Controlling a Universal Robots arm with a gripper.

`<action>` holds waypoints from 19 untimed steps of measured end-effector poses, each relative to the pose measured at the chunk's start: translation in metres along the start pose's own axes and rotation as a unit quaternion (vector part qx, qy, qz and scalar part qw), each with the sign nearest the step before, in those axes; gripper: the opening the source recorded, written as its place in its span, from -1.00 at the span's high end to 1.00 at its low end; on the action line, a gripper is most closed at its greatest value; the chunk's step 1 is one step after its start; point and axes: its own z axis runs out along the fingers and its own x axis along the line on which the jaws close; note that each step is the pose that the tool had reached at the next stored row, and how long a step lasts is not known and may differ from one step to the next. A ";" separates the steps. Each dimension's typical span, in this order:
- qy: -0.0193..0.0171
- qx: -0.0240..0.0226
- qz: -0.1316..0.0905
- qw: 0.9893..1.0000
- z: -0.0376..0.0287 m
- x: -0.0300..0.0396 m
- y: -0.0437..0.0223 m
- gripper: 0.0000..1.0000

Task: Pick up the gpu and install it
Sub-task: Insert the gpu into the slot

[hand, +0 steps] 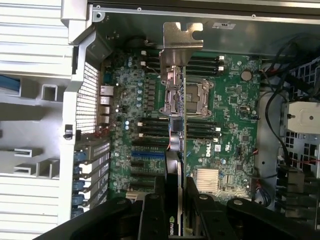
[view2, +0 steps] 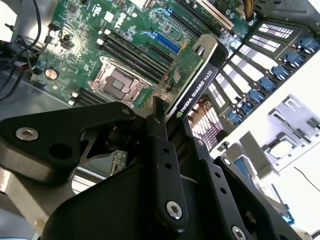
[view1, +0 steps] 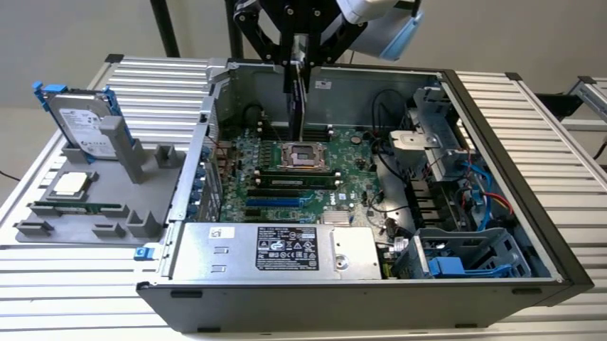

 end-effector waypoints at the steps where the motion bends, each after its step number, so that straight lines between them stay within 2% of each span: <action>1: 0.000 0.000 -0.002 1.000 0.0000 0.0000 0.0000 1.00; 12: 0.000 0.000 -0.006 1.000 0.0000 0.0000 0.0000 1.00; 19: 0.001 0.000 -0.018 1.000 0.0000 0.0000 0.0000 1.00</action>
